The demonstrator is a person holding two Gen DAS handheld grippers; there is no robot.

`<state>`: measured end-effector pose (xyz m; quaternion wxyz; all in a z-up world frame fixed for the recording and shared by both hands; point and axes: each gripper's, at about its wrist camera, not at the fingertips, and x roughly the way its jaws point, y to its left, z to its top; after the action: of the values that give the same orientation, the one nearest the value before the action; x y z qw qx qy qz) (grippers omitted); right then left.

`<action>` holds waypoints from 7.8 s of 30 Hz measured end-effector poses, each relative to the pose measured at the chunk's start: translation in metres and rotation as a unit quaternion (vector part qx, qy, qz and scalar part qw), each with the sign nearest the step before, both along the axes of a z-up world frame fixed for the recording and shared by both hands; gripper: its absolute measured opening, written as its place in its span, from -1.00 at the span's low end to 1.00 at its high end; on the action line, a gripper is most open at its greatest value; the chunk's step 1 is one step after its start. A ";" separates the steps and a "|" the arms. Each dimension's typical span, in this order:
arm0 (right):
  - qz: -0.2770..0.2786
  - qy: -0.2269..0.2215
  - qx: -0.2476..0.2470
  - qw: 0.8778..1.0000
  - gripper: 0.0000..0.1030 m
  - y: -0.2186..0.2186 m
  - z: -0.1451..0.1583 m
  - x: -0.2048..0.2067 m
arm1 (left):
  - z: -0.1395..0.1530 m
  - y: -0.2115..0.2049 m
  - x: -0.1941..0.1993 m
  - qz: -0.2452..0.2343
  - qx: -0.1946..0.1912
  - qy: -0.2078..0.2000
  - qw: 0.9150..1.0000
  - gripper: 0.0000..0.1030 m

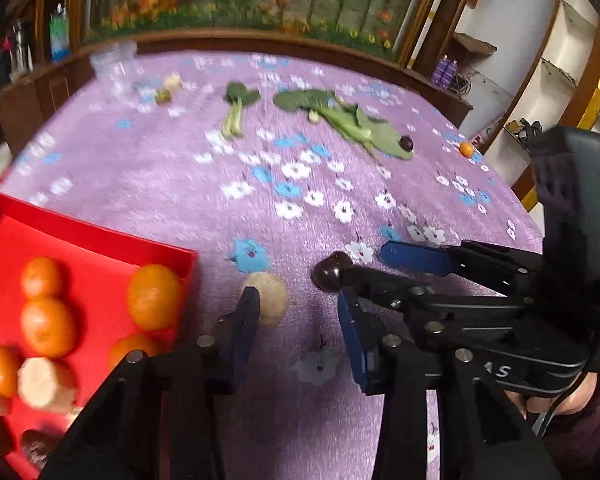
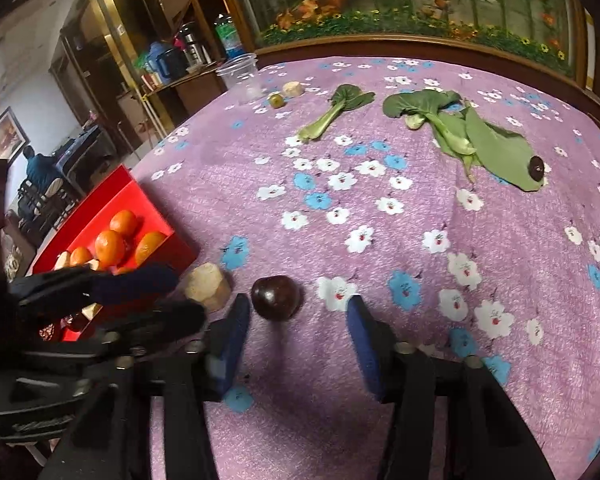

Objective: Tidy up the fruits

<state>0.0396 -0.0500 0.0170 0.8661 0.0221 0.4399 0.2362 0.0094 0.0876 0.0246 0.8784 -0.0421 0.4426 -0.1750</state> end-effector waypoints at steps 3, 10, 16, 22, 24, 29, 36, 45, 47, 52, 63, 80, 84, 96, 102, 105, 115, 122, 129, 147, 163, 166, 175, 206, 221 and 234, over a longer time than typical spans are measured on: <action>0.001 0.000 0.006 1.000 -0.01 -0.003 -0.001 0.003 | -0.002 -0.004 0.005 -0.011 0.002 0.001 1.000 -0.24; -0.030 -0.006 0.014 0.999 -0.01 -0.016 0.001 0.006 | -0.002 -0.008 0.015 -0.001 0.017 -0.007 1.000 0.09; -0.101 -0.012 0.037 0.994 -0.02 -0.049 0.007 0.009 | 0.003 -0.012 0.037 -0.051 -0.094 0.050 0.993 0.14; -0.131 -0.019 0.056 0.990 -0.01 -0.070 0.015 0.006 | 0.035 0.005 0.015 -0.059 -0.181 0.029 0.981 0.02; -0.111 -0.011 0.057 0.992 -0.01 -0.065 0.012 0.005 | 0.040 0.015 0.011 -0.027 -0.144 0.013 0.989 0.02; -0.011 -0.007 0.034 0.999 -0.01 -0.019 0.005 -0.004 | 0.038 0.041 0.010 0.026 -0.122 0.010 0.992 0.02; 0.023 -0.025 -0.033 0.999 -0.01 0.021 -0.006 -0.006 | 0.016 0.024 0.036 0.012 -0.102 0.044 0.994 0.02; 0.023 -0.026 -0.052 0.998 -0.37 0.021 -0.006 -0.012 | 0.002 0.007 0.049 0.002 -0.046 0.052 0.998 -0.17; 0.018 -0.024 -0.049 0.998 -0.37 0.015 -0.005 -0.016 | 0.002 0.004 0.048 -0.003 -0.030 0.045 0.999 -0.17; 0.000 -0.018 -0.047 0.999 -0.37 -0.002 -0.005 -0.025 | 0.000 -0.014 0.047 -0.006 0.084 -0.001 0.996 -0.16; 0.030 -0.032 -0.045 0.998 -0.29 0.021 -0.007 -0.023 | -0.013 -0.024 0.046 -0.024 0.133 0.000 0.991 -0.45; 0.027 -0.034 -0.038 0.998 -0.44 0.023 -0.005 -0.017 | -0.004 -0.023 0.039 -0.018 0.107 -0.009 0.994 -0.45; 0.023 -0.039 -0.037 0.998 -0.44 0.019 0.000 -0.024 | -0.002 -0.019 0.036 -0.012 0.097 -0.006 0.995 -0.45; 0.001 -0.055 -0.024 0.998 -0.45 0.005 0.022 -0.055 | 0.023 -0.002 -0.001 0.006 0.055 -0.018 0.998 -0.45; -0.001 -0.067 -0.020 0.998 -0.45 0.004 0.035 -0.074 | 0.038 0.006 -0.026 0.018 0.042 -0.034 0.998 -0.44; -0.001 -0.074 -0.019 0.997 -0.45 0.006 0.041 -0.084 | 0.044 0.010 -0.038 0.024 0.037 -0.040 0.998 -0.44; 0.005 -0.089 -0.016 0.996 -0.44 0.017 0.055 -0.113 | 0.059 0.017 -0.075 0.037 0.034 -0.060 0.997 -0.44; -0.005 -0.097 0.005 0.995 -0.44 0.019 0.063 -0.134 | 0.069 0.024 -0.097 0.054 0.033 -0.076 0.995 -0.44; -0.009 -0.099 0.023 0.995 -0.44 0.026 0.069 -0.152 | 0.081 0.038 -0.119 0.079 0.036 -0.100 0.991 -0.44; 0.057 -0.112 0.006 0.992 -0.44 0.093 0.090 -0.162 | 0.077 0.123 -0.134 0.170 0.006 -0.104 0.980 -0.44; 0.144 -0.042 -0.002 0.989 -0.44 0.200 0.047 -0.111 | 0.033 0.234 -0.072 0.259 -0.018 -0.037 0.965 -0.44; 0.154 -0.028 -0.010 0.988 -0.43 0.211 0.035 -0.109 | 0.028 0.238 -0.059 0.259 -0.015 -0.030 0.965 -0.44; 0.165 -0.013 -0.012 0.986 -0.43 0.223 0.016 -0.108 | 0.017 0.239 -0.032 0.260 -0.004 -0.011 0.966 -0.43; 0.100 -0.090 0.017 0.991 0.30 0.167 0.050 -0.134 | 0.087 0.168 -0.104 0.319 0.109 -0.166 0.926 0.89; 0.064 -0.109 0.035 0.991 0.41 0.134 0.061 -0.158 | 0.121 0.141 -0.170 0.399 0.159 -0.247 0.869 1.00; 0.034 -0.117 0.012 0.992 0.53 0.126 0.056 -0.162 | 0.102 0.138 -0.171 0.370 0.133 -0.186 0.900 0.99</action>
<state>-0.1227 0.0755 0.0732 0.9028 -0.0108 0.3331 0.2718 -0.1618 0.2253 0.1265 0.9437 -0.0521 0.2424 0.2191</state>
